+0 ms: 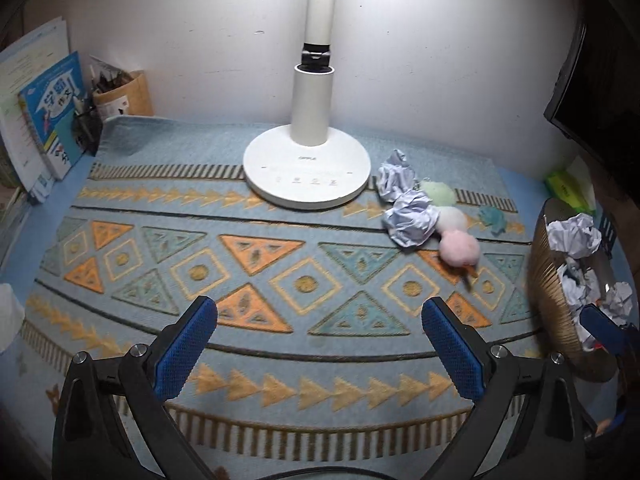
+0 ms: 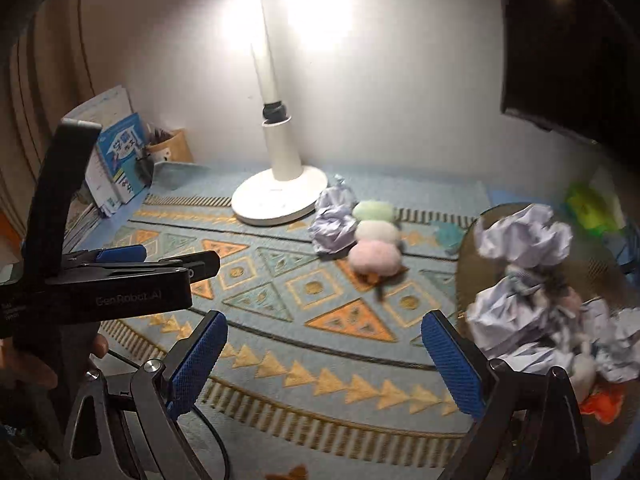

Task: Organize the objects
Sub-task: 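Move both open tools back over the rug, then move both open tools toward the pastel plush and paper wad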

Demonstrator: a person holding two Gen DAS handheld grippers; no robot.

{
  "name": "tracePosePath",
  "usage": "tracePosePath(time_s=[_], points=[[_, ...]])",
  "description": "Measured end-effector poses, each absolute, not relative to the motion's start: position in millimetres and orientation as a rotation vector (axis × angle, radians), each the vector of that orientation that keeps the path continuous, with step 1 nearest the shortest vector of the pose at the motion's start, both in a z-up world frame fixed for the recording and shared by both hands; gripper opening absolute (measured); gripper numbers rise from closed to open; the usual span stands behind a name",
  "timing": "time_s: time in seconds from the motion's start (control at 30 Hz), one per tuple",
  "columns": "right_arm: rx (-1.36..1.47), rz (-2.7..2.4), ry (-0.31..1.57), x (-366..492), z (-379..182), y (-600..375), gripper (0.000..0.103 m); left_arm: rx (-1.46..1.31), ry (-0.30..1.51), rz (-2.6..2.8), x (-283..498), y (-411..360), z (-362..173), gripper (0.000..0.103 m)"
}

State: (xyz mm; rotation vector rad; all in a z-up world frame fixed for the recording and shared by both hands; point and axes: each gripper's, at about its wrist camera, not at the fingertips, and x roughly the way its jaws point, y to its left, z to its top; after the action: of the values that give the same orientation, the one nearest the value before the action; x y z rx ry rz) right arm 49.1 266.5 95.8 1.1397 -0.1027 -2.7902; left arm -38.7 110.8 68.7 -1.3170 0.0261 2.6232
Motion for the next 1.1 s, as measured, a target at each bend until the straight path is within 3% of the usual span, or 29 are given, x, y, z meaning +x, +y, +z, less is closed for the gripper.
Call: tracePosePath(time_s=[0.17, 0.47, 0.67, 1.1], points=[[1.261, -2.727, -0.041, 42.7, 59.0, 246.4, 0.097, -1.391, 0.146, 2.629, -24.3, 92.1, 39.2, 0.102], [1.380, -2.734, -0.014, 41.1, 20.6, 252.4, 0.097, -1.521, 0.166, 2.547, -24.0, 86.7, -4.5, 0.102], [1.400, -2.762, 0.035, 41.3, 11.8, 254.0, 0.103, -1.477, 0.215, 2.525, -24.1, 98.2, -7.2, 0.103], [1.410, -2.762, 0.051, 41.2, 11.1, 252.5, 0.103, -1.302, 0.202, 2.552, -17.8, 94.9, -11.3, 0.103]])
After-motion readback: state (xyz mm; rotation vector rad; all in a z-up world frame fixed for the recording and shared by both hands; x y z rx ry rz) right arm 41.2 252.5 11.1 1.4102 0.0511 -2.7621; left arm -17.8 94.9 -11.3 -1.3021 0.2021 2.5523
